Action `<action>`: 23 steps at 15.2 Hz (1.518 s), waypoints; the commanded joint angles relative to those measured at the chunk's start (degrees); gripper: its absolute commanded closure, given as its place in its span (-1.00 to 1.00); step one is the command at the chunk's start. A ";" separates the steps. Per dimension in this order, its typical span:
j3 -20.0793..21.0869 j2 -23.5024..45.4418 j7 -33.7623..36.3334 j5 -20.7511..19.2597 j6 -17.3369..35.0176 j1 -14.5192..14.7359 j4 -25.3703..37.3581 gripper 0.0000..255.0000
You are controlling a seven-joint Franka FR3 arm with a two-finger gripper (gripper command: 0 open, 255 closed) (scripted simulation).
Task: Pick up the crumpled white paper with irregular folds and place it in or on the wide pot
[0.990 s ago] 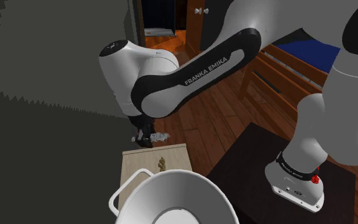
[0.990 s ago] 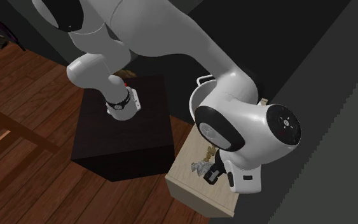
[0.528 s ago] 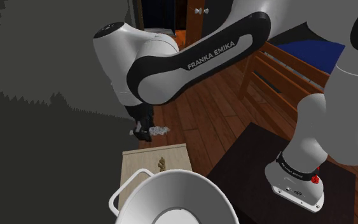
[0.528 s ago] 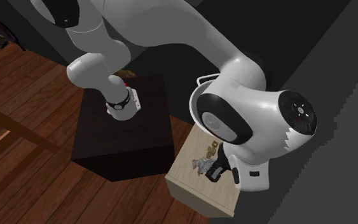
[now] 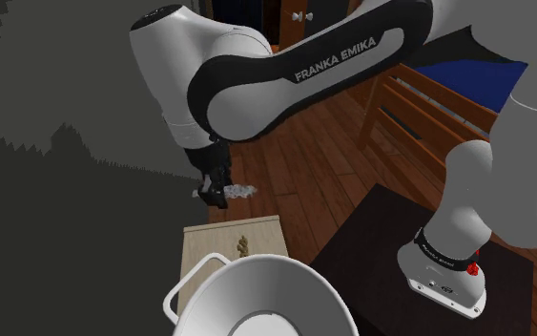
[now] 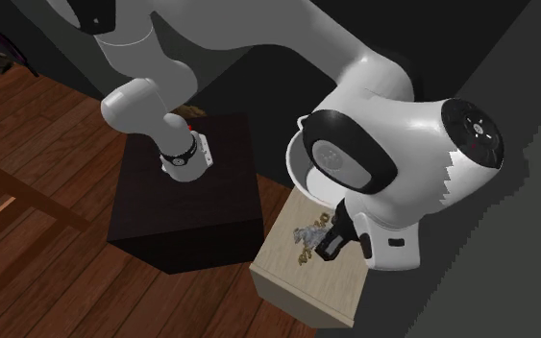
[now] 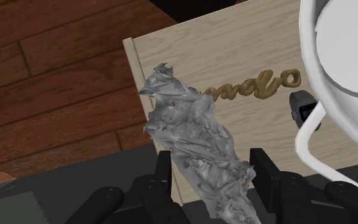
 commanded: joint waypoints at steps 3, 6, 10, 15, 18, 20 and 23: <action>2.02 -2.31 4.34 0.64 0.32 2.47 -2.92 1.00; 3.77 -3.80 7.95 1.26 0.47 4.50 -4.77 1.00; 6.25 -5.08 12.88 2.12 0.49 7.22 -6.30 1.00; 9.43 -5.48 19.23 3.10 0.30 10.73 -6.72 1.00; 11.36 -5.06 23.16 3.53 0.09 12.87 -6.19 1.00; 12.38 -4.42 25.36 3.63 0.67 14.06 -6.20 1.00; 12.38 -3.74 25.53 3.40 2.86 14.09 -7.74 1.00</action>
